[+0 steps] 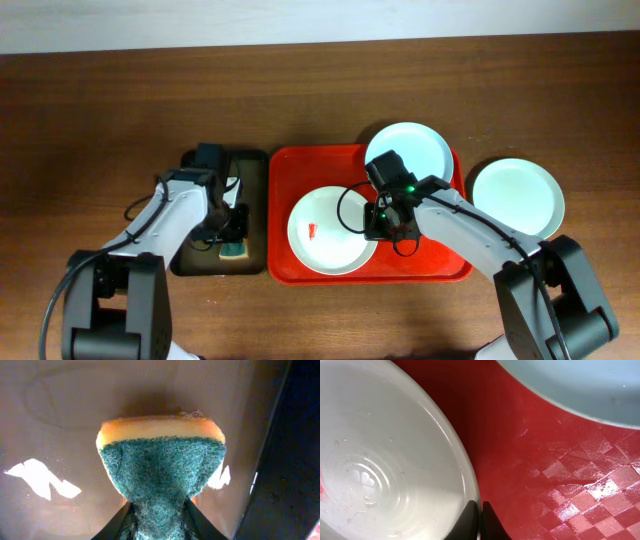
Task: Clean dirty plates on tray and stack at the side
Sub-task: 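Grasp the green-yellow sponge from the black tray with left gripper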
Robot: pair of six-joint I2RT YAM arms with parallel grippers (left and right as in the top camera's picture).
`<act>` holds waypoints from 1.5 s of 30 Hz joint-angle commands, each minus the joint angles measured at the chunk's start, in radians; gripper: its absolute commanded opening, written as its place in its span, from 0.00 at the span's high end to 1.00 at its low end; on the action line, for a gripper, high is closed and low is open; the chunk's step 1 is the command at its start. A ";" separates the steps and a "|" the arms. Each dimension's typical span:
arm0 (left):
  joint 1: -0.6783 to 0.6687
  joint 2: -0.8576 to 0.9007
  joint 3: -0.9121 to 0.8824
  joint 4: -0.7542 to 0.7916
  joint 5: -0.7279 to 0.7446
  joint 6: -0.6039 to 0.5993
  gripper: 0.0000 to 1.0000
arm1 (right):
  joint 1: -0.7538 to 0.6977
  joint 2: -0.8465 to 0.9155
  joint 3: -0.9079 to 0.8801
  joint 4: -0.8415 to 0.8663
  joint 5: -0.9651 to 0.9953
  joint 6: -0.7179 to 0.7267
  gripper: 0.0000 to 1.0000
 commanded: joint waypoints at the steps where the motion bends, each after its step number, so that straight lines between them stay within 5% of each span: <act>1: -0.003 0.012 -0.047 0.035 -0.007 0.001 0.70 | -0.010 0.005 0.002 -0.007 0.006 -0.001 0.95; 3: -0.003 0.012 -0.052 0.040 -0.007 0.002 0.76 | -0.010 0.005 0.002 -0.007 0.006 -0.001 0.78; 4: -0.003 0.011 -0.051 0.043 -0.008 0.002 1.00 | -0.010 0.005 0.002 -0.007 0.006 -0.001 0.75; 7: 0.038 0.000 -0.003 0.024 -0.007 -0.006 1.00 | -0.010 0.005 0.003 -0.007 0.005 -0.001 0.72; 13: 0.097 -0.128 0.216 -0.117 -0.035 -0.006 1.00 | -0.010 0.005 0.012 -0.018 0.002 -0.008 0.96; 21: 0.087 -0.124 0.291 -0.235 -0.045 -0.006 1.00 | -0.009 0.005 0.014 -0.019 -0.002 -0.008 0.96; 28: 0.034 -0.119 0.267 -0.202 -0.053 -0.006 1.00 | -0.010 0.005 0.014 -0.021 -0.002 -0.008 0.90; 37: 0.035 -0.045 -0.002 0.092 -0.025 -0.006 1.00 | -0.009 0.005 0.014 -0.022 -0.002 -0.008 0.90; 43: 0.035 0.071 -0.009 0.144 -0.023 -0.005 1.00 | -0.010 0.005 0.014 -0.022 -0.002 -0.008 0.90; 45: 0.040 0.059 0.019 0.122 -0.022 -0.005 1.00 | -0.010 0.005 0.014 -0.021 -0.002 -0.008 0.83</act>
